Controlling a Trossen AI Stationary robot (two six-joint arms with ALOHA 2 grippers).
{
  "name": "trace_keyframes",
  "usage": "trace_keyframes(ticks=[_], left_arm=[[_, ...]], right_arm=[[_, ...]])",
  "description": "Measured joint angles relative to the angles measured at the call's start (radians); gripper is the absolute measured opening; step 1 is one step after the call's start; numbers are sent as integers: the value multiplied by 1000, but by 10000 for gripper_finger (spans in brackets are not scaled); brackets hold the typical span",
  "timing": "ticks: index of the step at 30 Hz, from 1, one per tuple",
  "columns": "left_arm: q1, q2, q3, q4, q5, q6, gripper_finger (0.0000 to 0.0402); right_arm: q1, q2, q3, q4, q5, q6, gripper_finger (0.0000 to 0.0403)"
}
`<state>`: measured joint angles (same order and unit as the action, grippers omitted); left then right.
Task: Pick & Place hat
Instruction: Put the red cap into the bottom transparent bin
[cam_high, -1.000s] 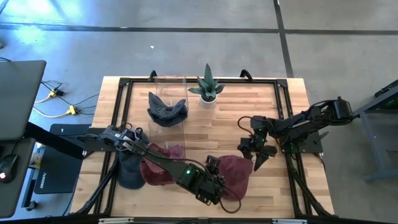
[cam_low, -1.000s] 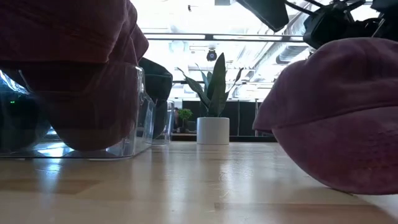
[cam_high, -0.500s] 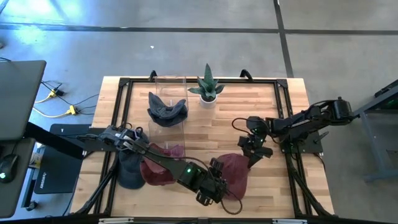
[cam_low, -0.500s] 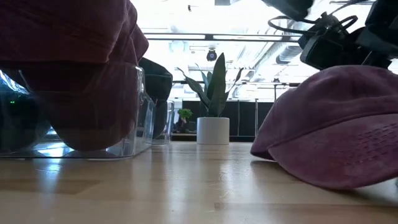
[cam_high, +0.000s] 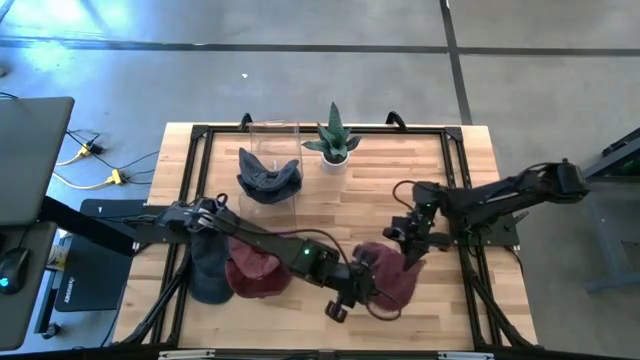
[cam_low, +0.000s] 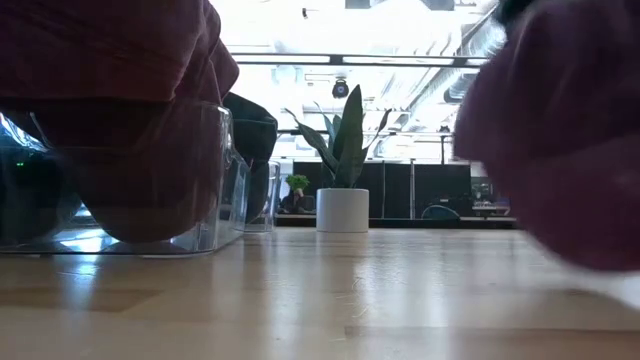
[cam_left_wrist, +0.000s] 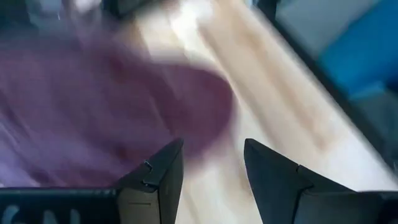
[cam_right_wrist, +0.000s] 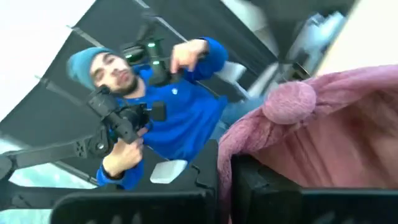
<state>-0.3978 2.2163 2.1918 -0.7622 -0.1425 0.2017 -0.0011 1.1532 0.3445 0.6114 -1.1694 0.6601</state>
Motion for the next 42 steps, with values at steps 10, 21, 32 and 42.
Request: trace_keyframes(ticks=[10,21,32,42], left_arm=[[-2,-114,2,-265,-132,-114,161],[85,-183,-256,-215,-156,-226,161],[166,-314,-642,570,-23,-66,161],[281,-303,-634,806,138,-100,161]], right_arm=[[31,-97,317,-849,309,-490,5],[-12,-63,560,-1306,694,-732,7],[92,-64,602,-1392,693,-669,8],[183,-58,602,-1345,696,-660,6]])
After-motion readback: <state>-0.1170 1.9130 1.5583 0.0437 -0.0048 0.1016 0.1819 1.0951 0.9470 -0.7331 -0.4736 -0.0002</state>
